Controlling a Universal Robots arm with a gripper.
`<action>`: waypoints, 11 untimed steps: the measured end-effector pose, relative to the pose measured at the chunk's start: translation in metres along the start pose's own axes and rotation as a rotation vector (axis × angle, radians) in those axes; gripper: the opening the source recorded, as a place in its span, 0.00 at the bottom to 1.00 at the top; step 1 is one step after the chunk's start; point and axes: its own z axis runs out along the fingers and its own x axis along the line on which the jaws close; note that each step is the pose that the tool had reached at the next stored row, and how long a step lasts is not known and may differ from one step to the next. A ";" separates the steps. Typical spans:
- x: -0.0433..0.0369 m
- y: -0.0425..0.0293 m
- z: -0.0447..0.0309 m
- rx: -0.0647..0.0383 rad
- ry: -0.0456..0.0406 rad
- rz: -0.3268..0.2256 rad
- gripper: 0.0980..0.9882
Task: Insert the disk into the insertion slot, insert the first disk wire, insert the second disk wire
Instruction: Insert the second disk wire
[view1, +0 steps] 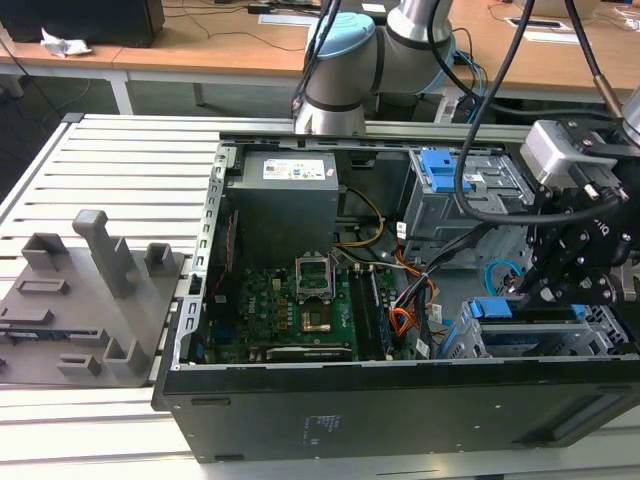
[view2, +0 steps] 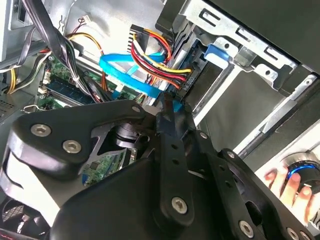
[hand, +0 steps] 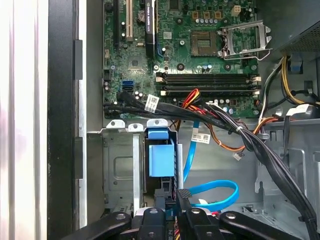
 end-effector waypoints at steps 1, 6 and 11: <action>-0.0002 0.0006 -0.0077 0.000 0.0000 0.000 0.16; -0.0008 0.0029 -0.0419 0.000 0.0000 0.000 0.16; -0.0009 0.0029 -0.0421 0.000 0.0000 0.000 0.16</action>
